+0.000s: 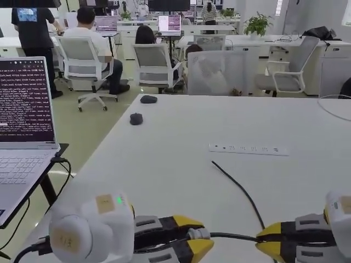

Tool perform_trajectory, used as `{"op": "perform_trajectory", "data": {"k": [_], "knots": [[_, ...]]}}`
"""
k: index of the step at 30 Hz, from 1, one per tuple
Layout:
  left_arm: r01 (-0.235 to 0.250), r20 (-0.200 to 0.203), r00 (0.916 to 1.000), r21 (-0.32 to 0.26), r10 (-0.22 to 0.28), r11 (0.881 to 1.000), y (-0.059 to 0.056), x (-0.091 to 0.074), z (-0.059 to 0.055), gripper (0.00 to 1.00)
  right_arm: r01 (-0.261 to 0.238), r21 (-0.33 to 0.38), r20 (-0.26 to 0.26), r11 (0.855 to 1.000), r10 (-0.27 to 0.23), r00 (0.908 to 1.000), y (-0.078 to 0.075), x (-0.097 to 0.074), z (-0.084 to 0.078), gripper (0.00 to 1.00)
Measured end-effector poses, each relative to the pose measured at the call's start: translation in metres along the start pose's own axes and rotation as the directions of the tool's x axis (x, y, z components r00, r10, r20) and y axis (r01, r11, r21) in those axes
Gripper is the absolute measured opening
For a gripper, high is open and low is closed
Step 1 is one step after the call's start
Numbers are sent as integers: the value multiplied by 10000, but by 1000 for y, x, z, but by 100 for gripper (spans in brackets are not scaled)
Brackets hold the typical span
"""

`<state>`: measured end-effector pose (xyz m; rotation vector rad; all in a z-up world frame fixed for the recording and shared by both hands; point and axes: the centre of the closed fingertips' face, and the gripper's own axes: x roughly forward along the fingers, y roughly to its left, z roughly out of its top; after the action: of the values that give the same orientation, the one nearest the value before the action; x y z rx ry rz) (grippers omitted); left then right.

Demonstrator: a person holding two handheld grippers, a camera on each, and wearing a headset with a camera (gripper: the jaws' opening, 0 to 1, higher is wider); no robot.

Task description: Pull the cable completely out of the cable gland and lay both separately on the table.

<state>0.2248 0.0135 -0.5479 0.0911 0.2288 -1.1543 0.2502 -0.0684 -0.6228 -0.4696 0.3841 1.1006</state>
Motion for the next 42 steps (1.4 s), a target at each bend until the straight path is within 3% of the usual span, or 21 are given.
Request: {"op": "perform_trajectory", "data": {"k": [14, 18, 25, 29, 33, 38, 42], "knots": [[139, 225, 9997, -276, -133, 9995, -1, -1, 5, 16, -142, 173, -228, 9997, 146, 9996, 4, 4, -8, 10], [141, 261, 9996, -317, -133, 9994, -1, -1, 5, 16, -106, -52, 68, 9999, 106, 9999, 4, 3, 6, 18], [171, 310, 9994, -353, -160, 9992, -1, -1, 6, 16, -371, -794, 815, 9961, 436, 9957, 13, 10, 44, 21], [176, 356, 9992, -385, -162, 9991, -1, -1, 7, 16, -573, -1220, 877, 9909, 683, 9938, 20, 18, 54, 21], [171, 376, 9992, -390, -156, 9991, 0, -1, 7, 16, -712, -1508, 620, 9860, 813, 9948, 25, 27, 51, 19], [179, 400, 9991, -437, -161, 9989, 0, -1, 8, 16, -586, -1617, 497, 9851, 674, 9965, 22, 29, 48, 7], [132, 514, 9986, -506, -106, 9986, 1, -2, 10, 16, -482, -1577, 526, 9863, 571, 9970, 16, 26, 47, 7]]}}
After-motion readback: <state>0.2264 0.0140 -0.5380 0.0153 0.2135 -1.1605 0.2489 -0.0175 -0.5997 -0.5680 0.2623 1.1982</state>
